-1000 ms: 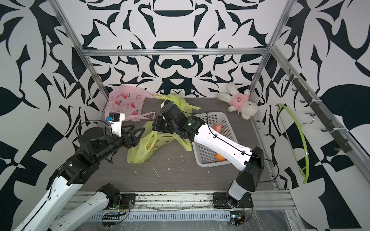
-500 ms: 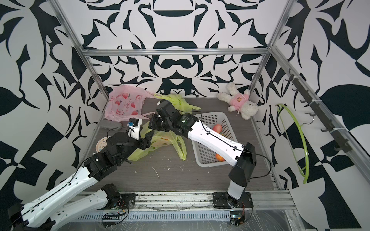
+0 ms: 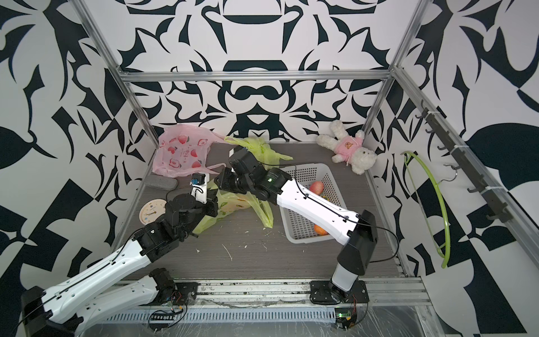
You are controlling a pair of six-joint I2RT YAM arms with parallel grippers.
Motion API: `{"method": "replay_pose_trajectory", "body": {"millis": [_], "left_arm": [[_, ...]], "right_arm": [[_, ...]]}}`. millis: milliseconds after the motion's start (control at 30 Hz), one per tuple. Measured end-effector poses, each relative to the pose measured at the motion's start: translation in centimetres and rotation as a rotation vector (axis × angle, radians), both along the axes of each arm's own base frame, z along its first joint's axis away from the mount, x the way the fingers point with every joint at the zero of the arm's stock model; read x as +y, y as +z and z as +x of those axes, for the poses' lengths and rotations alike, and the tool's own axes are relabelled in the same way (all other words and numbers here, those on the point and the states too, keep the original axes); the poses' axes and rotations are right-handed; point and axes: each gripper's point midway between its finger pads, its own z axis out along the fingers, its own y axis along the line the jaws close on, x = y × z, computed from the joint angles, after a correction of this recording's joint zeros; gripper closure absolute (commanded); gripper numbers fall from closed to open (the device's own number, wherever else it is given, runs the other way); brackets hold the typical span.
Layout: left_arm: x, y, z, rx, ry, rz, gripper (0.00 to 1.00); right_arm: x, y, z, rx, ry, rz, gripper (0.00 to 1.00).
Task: Place the peach into a plastic bag & tie a knot
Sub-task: Adjust the plastic bag at the center of the board.
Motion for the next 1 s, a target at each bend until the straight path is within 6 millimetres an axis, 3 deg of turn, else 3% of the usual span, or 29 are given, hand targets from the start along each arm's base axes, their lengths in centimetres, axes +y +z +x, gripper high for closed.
{"method": "replay_pose_trajectory", "body": {"millis": [200, 300, 467, 533, 667, 1000], "left_arm": [[0.7, 0.2, -0.2, 0.001, 0.018, 0.009, 1.0], [0.7, 0.5, -0.2, 0.001, 0.019, 0.009, 1.0], [0.9, 0.4, -0.3, 0.007, 0.02, 0.015, 1.0], [0.9, 0.3, -0.4, 0.011, 0.02, 0.015, 1.0], [1.0, 0.4, -0.5, 0.011, 0.022, 0.009, 1.0], [1.1, 0.5, -0.5, 0.012, 0.024, 0.003, 1.0]], "right_arm": [[-11.0, -3.2, -0.1, 0.004, -0.175, -0.071, 0.34], [-14.2, -6.4, -1.1, 0.041, -0.213, -0.127, 0.33], [-14.8, -13.3, -3.9, 0.163, -0.161, -0.246, 0.3], [-15.1, -15.2, -4.8, 0.198, -0.15, -0.283, 0.29], [-15.0, -16.6, -5.4, 0.226, -0.144, -0.305, 0.28], [-13.5, -19.6, -4.4, 0.274, -0.156, -0.319, 0.3]]}}
